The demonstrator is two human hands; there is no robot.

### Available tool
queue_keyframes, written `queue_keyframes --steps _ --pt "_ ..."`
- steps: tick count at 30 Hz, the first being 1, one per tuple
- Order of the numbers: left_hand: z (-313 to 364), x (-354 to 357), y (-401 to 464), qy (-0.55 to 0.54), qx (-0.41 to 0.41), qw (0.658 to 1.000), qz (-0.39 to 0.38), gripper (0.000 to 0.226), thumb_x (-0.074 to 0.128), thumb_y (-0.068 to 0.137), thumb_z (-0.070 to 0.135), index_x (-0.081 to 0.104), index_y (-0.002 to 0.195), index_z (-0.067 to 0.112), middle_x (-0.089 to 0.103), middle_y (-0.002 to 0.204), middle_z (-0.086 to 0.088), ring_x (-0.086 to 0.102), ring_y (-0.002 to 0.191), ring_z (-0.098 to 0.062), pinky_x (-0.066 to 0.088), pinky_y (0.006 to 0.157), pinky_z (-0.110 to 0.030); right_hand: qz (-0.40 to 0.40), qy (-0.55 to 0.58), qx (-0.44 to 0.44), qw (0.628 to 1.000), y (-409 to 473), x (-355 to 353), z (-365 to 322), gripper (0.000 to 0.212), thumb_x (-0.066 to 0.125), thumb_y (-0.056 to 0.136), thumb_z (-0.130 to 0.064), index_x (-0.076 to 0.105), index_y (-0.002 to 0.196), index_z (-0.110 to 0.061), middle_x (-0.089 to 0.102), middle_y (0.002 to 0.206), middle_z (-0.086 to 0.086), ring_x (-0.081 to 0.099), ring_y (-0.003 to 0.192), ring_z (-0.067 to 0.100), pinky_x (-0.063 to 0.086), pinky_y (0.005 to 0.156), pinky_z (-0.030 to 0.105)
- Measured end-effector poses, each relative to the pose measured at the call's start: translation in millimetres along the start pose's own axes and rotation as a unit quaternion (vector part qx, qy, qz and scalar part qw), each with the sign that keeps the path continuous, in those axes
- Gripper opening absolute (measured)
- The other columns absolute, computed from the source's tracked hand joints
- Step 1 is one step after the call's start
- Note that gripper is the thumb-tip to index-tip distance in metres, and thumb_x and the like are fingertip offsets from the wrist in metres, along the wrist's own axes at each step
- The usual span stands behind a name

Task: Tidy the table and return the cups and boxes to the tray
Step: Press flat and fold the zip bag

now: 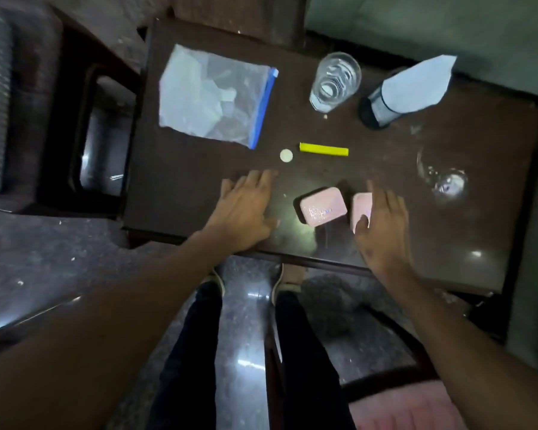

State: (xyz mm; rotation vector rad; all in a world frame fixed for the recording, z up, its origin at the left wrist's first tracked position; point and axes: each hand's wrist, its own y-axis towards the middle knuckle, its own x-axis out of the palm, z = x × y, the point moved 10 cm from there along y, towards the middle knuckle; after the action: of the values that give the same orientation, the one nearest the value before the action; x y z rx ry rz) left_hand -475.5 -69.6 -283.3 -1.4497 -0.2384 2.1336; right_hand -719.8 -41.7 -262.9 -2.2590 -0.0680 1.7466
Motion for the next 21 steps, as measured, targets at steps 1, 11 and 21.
queue_keyframes --steps 1,11,21 --pt "8 8 2 -0.006 -0.002 1.000 -0.005 0.092 0.080 0.080 0.047 0.035 0.156 0.020 0.052 0.143 -0.007 0.054 0.133 -0.033 0.037 0.108 -0.051 -0.009 -0.001 0.005 1.000 -2 4 5 0.071 0.064 0.080 0.001 0.047 0.150 -0.001 0.058 0.137 0.022 0.052 0.123 0.044 0.038 0.110 0.046" --pt "84 63 38 0.055 0.015 0.997 -0.054 0.079 0.075 0.079 0.014 0.039 0.150 0.014 0.050 0.140 -0.011 0.053 0.129 -0.035 0.043 0.102 -0.048 -0.048 -0.048 -0.111 0.991 -2 30 -8 0.074 0.081 0.075 -0.020 0.052 0.143 -0.008 0.060 0.140 0.011 0.053 0.131 0.032 0.039 0.113 0.044" --pt "75 54 30 0.021 -0.026 0.998 -0.051 0.072 0.076 0.072 0.015 0.046 0.138 0.014 0.051 0.136 -0.009 0.051 0.127 -0.034 0.044 0.099 -0.047 -0.099 -0.066 -0.096 0.988 21 45 -31 0.064 0.072 0.084 -0.013 0.055 0.145 -0.008 0.063 0.137 0.013 0.056 0.128 0.035 0.037 0.108 0.041"
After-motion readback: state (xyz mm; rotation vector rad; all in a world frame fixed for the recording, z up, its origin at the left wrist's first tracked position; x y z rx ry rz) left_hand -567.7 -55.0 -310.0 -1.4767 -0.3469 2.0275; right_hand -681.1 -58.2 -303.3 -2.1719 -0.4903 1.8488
